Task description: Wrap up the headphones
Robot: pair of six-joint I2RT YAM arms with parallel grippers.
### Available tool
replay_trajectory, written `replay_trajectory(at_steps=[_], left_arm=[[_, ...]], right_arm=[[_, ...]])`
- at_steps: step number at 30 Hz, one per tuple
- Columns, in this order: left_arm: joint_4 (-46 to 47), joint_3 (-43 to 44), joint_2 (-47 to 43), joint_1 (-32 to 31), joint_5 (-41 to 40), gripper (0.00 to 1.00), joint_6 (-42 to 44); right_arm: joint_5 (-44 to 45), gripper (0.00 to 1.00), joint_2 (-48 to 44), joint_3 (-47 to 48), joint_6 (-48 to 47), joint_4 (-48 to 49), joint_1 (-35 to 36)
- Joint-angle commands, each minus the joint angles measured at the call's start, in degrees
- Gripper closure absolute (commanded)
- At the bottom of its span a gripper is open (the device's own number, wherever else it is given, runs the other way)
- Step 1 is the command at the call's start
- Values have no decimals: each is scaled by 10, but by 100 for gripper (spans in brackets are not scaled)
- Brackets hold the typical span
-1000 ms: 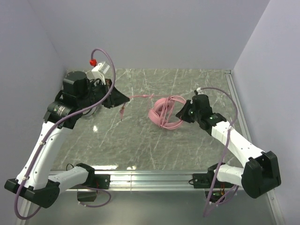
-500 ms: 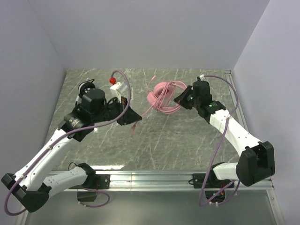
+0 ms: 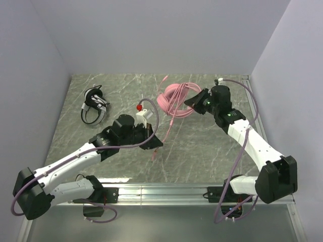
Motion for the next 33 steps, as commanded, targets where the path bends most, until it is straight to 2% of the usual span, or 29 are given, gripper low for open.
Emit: replay_trajectory(at_steps=[1,9,18,22,24,32,33], left_arm=[[100,-32,12,-8,-22,100,-29],[296,-122,43,-13,-70,100,-62],[520,-203,82,-34,-195,100,-85],[599,-199,147,-50,-223,100,-86],[649,-192,198,-55,-223,100,-89],[792,-149,362,-108,-303,100,-84],[831,-147,376,-113,-313,100,-91]], right_arm=[[-23,100,-55,2,37,130,-7],[-83,100,-104,-41,81,176,-10],[-116,100,-162,-153,177,282,-9],[-105,100,-202,-214,221,340,-7],[-100,100,-213,-233,235,346,-7],[-74,100,-250,-292,283,394,-3],[-65,100,-254,-298,291,394,-4]])
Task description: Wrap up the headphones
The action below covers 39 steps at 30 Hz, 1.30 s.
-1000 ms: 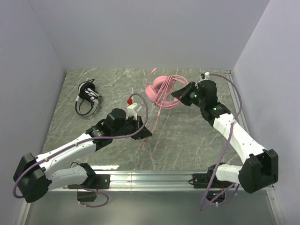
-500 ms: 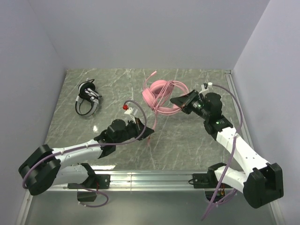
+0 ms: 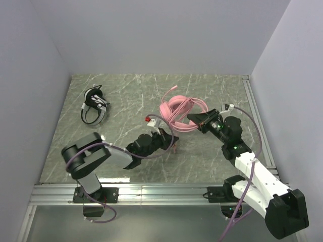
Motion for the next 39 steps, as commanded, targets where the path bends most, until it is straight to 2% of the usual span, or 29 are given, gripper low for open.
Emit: replay_trajectory(at_steps=[1,6,10,11,14,19,25,28,32,39], left_arm=[[154,25,54,-18,-52,100,-16],[228,45,119,-32,-93,99,-41],[308,42,177,-42,-138,92,-70],[358,42,187,-43,-145,91,-73],[404,63,224,-43,-143,89,-77],[363,118,253,-44,-123,90,-79],[407,178,311,-45,-112,88,-86],[396,222,331,-46,-102,88,-89],[431,274,357,-50,-93,89,-80],[425,325,346,-50,-63,89,-55]], right_arm=[[15,100,-38,-8,57,117,2],[57,100,-71,-50,94,108,3],[115,100,-111,-88,114,88,14],[123,100,-118,-95,117,84,15],[147,100,-131,-110,128,69,23],[127,100,-97,-118,138,87,26],[126,100,-72,-111,142,99,34],[141,100,-74,-105,131,91,34],[127,100,-60,-58,86,59,33],[111,100,-46,-6,52,35,29]])
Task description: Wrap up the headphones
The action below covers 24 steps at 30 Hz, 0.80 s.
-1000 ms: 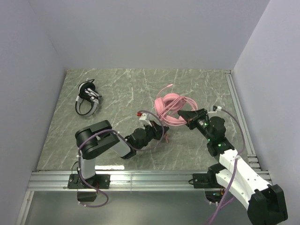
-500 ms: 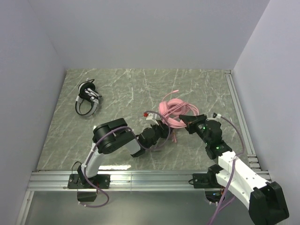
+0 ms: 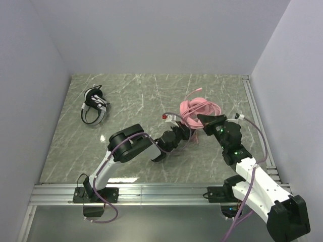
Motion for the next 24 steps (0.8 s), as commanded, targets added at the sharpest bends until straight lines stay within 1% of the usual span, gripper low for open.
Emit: replay_trajectory(at_steps=[1,5,6,8,9,11,14,16,19,24], left_arm=[[266,48,-10,-18,65,89,34],[280,63,3,-18,77,89,22],[285,68,10,-19,78,89,1],[294,78,39,-19,70,87,-35],[313,80,60,-19,61,88,-43],[312,78,68,-19,49,88,-51],[303,59,61,-18,39,88,-37],[269,37,42,-18,28,86,-33],[242,9,25,-18,28,84,-23],[249,-41,15,-19,34,76,-16]], right_arm=[[-96,100,1,64,0,65,17],[-99,100,-3,76,-5,49,17],[-94,100,-5,73,-2,52,16],[-97,100,-5,56,13,65,16],[-101,100,3,40,21,90,17],[-116,100,15,25,43,118,17],[-132,100,35,5,59,152,17],[-128,100,30,-2,58,150,17],[-122,100,13,-8,62,145,17],[-114,100,-19,-26,69,134,17]])
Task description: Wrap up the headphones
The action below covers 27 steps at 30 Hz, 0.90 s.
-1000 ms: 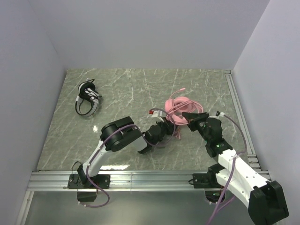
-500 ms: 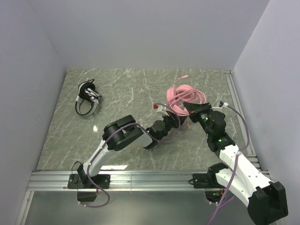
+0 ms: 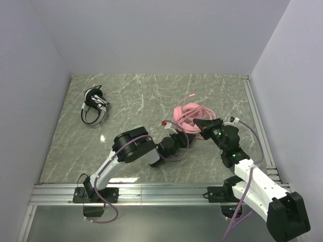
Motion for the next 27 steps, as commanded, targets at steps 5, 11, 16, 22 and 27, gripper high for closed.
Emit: replay_trajectory(at_steps=[5,11,16,22,27], left_arm=[[174,-55,-48,-13,18,71,38],[128,-69,-71,-21,17,63,48],[46,-79,-94,-28,21,62,41],[-9,-119,-115,-49,-17,60,-37],[79,-159,-86,-49,-22,59,-108]], right_arm=[[-51,100,-56,-29,58,87,18],[-48,100,-51,-51,62,95,19],[-52,100,-43,-55,63,102,18],[-48,100,-30,-54,69,115,16],[-38,100,-25,-48,73,115,17]])
